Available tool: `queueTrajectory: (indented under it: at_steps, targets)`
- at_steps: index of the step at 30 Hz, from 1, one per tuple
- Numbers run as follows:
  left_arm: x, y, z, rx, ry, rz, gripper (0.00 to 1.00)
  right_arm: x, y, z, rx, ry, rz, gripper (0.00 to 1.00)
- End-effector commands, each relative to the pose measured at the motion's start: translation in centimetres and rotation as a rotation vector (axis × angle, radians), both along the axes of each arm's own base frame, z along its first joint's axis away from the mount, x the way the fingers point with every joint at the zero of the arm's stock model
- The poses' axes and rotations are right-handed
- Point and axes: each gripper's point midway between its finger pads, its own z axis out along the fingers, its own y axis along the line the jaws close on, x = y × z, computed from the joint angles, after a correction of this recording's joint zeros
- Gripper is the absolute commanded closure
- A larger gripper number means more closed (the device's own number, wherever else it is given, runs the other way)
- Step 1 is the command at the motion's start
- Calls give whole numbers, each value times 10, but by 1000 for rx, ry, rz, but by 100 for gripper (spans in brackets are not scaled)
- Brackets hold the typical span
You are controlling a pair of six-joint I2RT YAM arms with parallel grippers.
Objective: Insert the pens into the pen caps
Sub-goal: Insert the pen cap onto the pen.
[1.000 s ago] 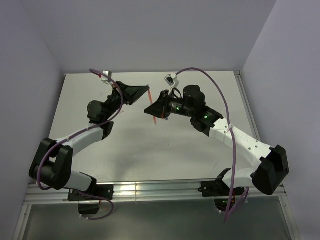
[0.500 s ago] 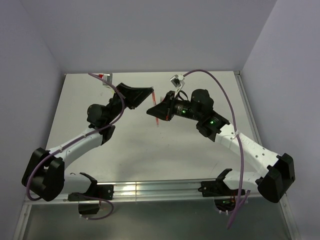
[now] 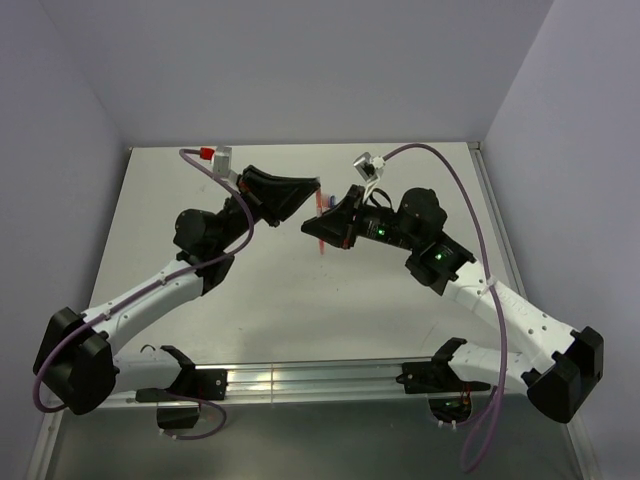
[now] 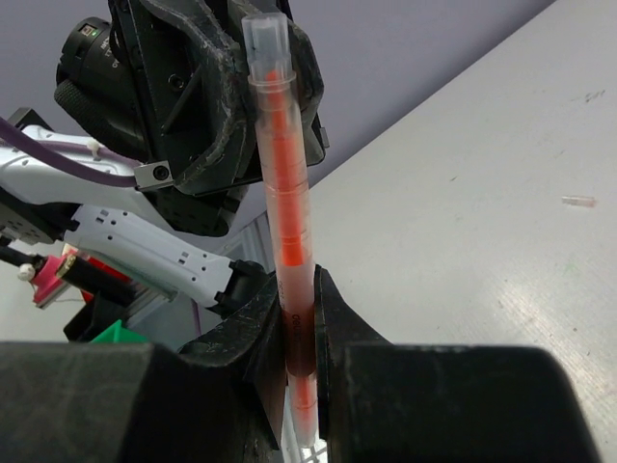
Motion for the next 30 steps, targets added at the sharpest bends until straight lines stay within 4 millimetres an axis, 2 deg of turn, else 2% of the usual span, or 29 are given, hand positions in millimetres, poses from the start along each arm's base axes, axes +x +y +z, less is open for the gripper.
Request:
queueTrajectory:
  at_steps: [1, 6, 14, 23, 30]
  targets:
    - [-67, -21, -3, 105, -152, -237, 100, 30, -18, 37, 88, -106, -179, 100]
    - [-73, -24, -7, 129, -165, -244, 100, 29, -24, 44, 87, -138, -203, 100]
    - [-77, -33, -27, 208, -153, -236, 100, 30, -34, 54, 98, -162, -227, 100]
    - [-83, -43, -50, 255, -110, -257, 100, 34, -40, 58, 105, -168, -246, 100]
    - [-84, -47, -57, 274, -101, -255, 100, 34, -46, 62, 110, -177, -260, 100]
